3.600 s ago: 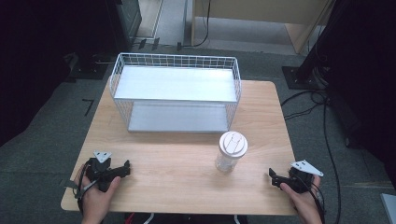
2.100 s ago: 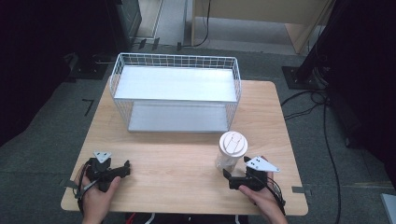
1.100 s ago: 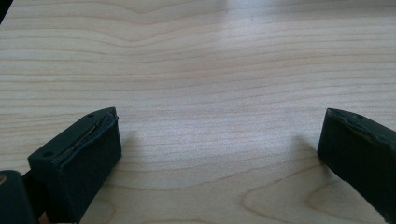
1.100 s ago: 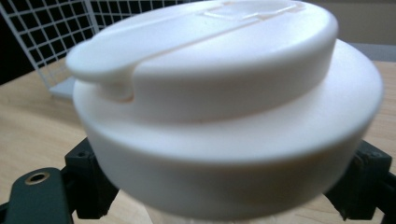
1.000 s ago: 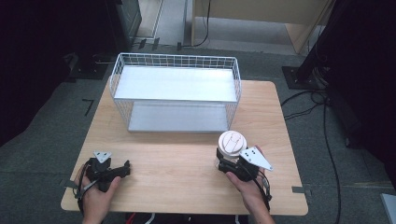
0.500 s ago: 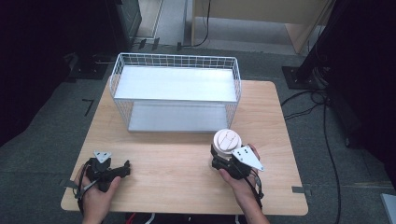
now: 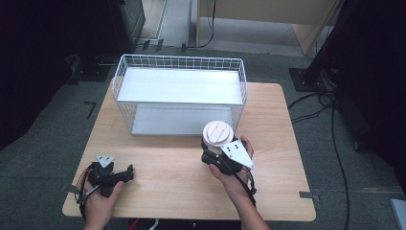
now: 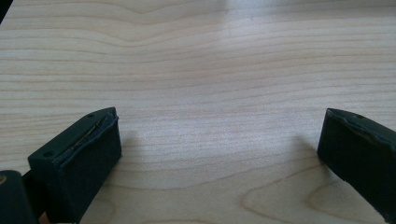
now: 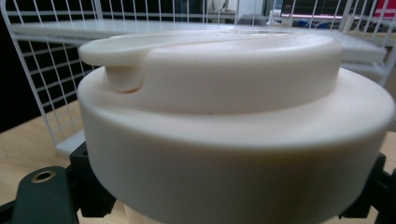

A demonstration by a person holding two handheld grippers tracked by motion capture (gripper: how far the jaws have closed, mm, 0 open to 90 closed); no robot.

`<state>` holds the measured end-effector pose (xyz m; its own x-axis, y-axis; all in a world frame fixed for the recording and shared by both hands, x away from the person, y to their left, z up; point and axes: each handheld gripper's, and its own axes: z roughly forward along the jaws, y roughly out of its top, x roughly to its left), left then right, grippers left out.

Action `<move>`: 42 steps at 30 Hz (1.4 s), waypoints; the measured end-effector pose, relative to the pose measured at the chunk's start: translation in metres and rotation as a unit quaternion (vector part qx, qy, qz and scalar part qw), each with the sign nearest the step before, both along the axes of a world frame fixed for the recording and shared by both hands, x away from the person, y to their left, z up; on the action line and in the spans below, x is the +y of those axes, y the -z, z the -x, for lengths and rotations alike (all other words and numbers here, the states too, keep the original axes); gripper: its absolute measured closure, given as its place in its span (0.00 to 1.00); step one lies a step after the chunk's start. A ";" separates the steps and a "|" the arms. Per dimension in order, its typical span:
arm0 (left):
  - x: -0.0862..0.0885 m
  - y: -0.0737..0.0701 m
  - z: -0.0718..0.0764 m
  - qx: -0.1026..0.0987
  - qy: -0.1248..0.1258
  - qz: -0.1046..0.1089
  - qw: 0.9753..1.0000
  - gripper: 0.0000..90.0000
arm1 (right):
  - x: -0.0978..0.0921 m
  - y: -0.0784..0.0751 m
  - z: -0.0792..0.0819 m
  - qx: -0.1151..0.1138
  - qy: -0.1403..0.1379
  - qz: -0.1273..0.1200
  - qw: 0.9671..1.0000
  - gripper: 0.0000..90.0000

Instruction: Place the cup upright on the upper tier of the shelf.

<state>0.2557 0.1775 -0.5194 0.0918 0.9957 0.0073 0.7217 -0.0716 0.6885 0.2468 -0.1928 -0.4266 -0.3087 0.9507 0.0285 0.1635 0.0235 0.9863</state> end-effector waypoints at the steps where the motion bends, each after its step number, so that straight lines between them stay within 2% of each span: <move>1: 0.000 0.000 0.000 0.000 0.000 0.000 1.000 0.00 | 0.001 -0.004 -0.002 -0.004 0.001 -0.002 1.000 0.17; 2: 0.000 0.000 0.000 0.000 0.000 0.000 1.000 0.00 | 0.001 -0.004 -0.002 -0.004 0.001 -0.002 1.000 0.17; 7: 0.000 0.000 0.000 0.001 0.001 -0.001 1.000 0.00 | 0.005 -0.028 -0.010 -0.034 0.009 -0.013 0.999 0.17; 9: 0.000 0.000 0.000 0.001 0.001 -0.001 1.000 0.00 | 0.005 -0.032 -0.011 -0.040 0.011 -0.013 0.999 0.17; 12: 0.000 0.000 0.000 0.001 0.001 -0.001 1.000 0.00 | 0.005 -0.046 -0.016 -0.068 0.017 -0.019 0.997 0.17; 13: 0.000 0.000 0.000 0.001 0.001 -0.001 1.000 0.00 | 0.005 -0.046 -0.016 -0.068 0.017 -0.019 0.997 0.17; 20: 0.000 0.000 0.000 0.001 0.001 0.000 1.000 0.00 | 0.005 -0.070 -0.025 -0.111 0.033 -0.020 0.993 0.17; 25: 0.000 0.000 0.000 0.001 0.001 0.000 1.000 0.00 | 0.006 -0.081 -0.031 -0.124 0.038 -0.019 0.991 0.17; 29: 0.000 0.000 0.000 0.001 0.001 -0.001 1.000 0.00 | 0.010 -0.098 -0.041 -0.135 0.041 -0.013 0.990 0.17; 32: 0.000 0.000 0.000 0.001 0.001 -0.001 1.000 0.00 | 0.013 -0.106 -0.045 -0.138 0.041 -0.011 0.989 0.17; 33: 0.000 0.000 0.000 0.001 0.001 -0.001 1.000 0.00 | 0.015 -0.113 -0.049 -0.145 0.040 -0.009 0.989 0.17; 38: 0.000 0.000 0.000 0.001 0.001 0.000 1.000 0.00 | 0.021 -0.129 -0.062 -0.148 0.037 -0.014 0.988 0.17; 42: 0.001 0.000 0.000 0.000 0.001 0.001 1.000 0.00 | 0.025 -0.134 -0.070 -0.146 0.038 -0.010 0.989 0.17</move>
